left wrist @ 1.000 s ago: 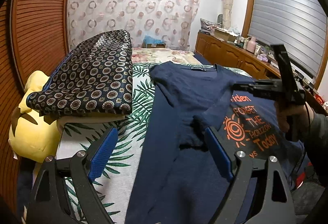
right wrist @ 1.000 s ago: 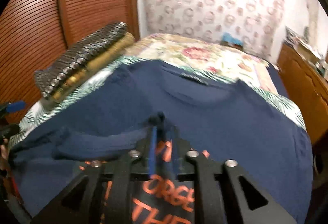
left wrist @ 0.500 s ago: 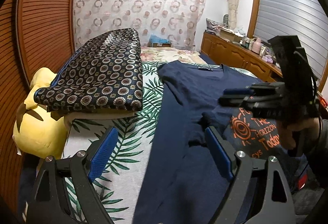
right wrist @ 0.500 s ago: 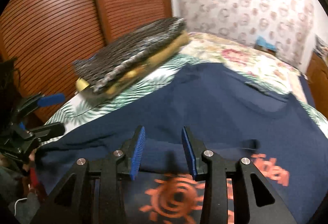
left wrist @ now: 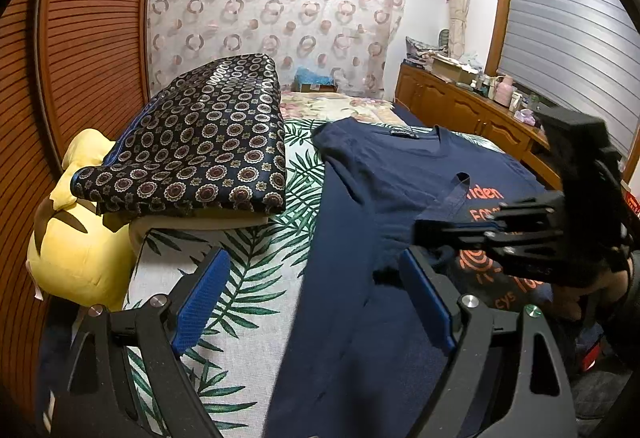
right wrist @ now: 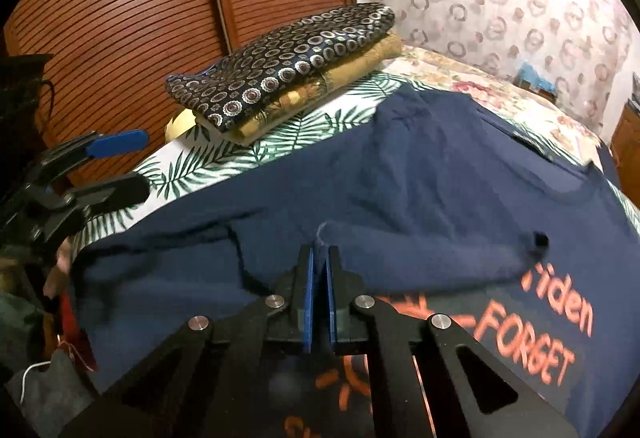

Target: Fold small clothes

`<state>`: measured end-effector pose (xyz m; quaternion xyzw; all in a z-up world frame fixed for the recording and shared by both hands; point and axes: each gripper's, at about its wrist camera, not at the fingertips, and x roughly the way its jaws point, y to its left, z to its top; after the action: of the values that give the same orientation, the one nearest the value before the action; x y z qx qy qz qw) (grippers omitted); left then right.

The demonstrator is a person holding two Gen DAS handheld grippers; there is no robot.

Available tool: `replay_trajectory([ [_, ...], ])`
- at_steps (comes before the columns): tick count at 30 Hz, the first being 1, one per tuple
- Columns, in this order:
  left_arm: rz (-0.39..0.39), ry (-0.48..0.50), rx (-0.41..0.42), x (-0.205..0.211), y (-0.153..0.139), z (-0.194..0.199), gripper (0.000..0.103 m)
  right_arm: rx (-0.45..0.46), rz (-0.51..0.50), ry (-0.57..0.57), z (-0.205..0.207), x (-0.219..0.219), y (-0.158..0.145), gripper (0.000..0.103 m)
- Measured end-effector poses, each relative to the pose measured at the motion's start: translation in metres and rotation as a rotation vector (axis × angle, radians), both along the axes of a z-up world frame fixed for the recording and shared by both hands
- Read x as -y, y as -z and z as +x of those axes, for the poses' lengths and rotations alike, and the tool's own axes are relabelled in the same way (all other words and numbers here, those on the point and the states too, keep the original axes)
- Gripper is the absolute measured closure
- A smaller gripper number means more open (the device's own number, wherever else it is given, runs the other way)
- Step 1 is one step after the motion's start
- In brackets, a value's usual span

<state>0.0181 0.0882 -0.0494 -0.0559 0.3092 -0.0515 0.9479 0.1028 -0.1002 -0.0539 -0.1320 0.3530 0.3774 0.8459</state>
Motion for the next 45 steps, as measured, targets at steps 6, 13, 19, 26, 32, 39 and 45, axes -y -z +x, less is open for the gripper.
replay_trajectory([
  [6,0.003,0.003,-0.003,0.001,0.001,0.001,0.016,-0.038,0.02,0.036,-0.025,0.015,0.006,0.098],
  [13,0.006,0.005,-0.002,0.002,-0.001,0.001,0.016,-0.045,0.039,0.095,-0.041,0.039,-0.003,0.092],
  [19,0.009,0.013,-0.004,0.007,0.0,0.002,0.016,-0.005,0.047,0.165,-0.035,0.05,-0.017,0.072],
  [26,0.008,0.03,-0.013,0.012,0.002,0.001,0.016,-0.038,0.086,0.16,-0.025,0.034,-0.01,0.071],
  [32,0.012,0.038,-0.022,0.016,0.004,0.001,0.016,-0.067,0.042,0.09,-0.026,0.02,0.004,0.094],
  [39,0.011,0.038,-0.014,0.018,0.002,0.001,0.016,-0.071,0.087,0.077,-0.048,0.038,-0.011,0.099],
  [45,0.02,0.054,-0.008,0.023,-0.002,0.007,0.016,-0.041,0.054,0.123,-0.057,0.053,-0.017,0.082],
])
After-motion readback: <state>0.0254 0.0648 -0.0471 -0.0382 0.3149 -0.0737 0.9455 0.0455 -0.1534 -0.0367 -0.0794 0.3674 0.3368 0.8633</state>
